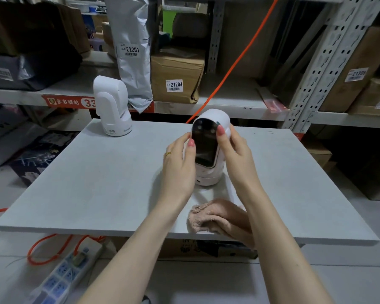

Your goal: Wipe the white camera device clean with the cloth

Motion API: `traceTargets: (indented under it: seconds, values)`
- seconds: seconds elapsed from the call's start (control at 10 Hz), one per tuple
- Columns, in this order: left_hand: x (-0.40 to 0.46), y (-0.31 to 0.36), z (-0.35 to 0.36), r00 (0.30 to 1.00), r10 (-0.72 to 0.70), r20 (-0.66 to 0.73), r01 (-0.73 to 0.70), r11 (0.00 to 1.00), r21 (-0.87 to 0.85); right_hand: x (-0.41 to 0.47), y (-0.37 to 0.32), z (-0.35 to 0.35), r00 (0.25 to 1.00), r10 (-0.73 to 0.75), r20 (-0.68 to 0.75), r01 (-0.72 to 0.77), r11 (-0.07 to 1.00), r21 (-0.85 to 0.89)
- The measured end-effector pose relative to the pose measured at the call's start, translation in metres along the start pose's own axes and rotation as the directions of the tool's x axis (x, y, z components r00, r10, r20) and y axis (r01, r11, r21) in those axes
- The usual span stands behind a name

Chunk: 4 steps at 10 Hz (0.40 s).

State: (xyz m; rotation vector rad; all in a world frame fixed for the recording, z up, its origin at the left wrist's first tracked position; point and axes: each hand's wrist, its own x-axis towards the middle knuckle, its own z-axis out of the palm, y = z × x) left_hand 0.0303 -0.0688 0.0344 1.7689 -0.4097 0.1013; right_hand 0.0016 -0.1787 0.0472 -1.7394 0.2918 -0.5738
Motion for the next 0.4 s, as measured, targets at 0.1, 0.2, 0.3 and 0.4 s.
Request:
traceTargets:
  seconds: [0.1, 0.2, 0.3, 0.4]
  values:
    - [-0.0113, 0.001, 0.0106, 0.999, 0.016, 0.051, -0.016, 1.0, 0.002, 0.0044, 0.001, -0.0033, 0.999, 0.015, -0.043, -0.015, 1.0, 0.01]
    - [-0.0162, 0.0007, 0.0178, 0.999, 0.035, 0.039, -0.037, 0.998, 0.053, 0.0053, 0.0, -0.0056, 0.995, 0.033, -0.089, -0.032, 0.999, 0.013]
    - [-0.019, 0.0027, 0.0169, 0.999, 0.03, 0.042, -0.033, 0.996, 0.078, 0.0033, -0.0017, -0.0048, 0.995, 0.041, -0.088, -0.043, 0.999, -0.021]
    - [-0.0173, 0.0013, 0.0124, 0.999, 0.018, 0.044, -0.021, 0.998, 0.064, 0.0026, -0.0017, -0.006, 0.995, 0.06, -0.078, -0.063, 0.997, -0.037]
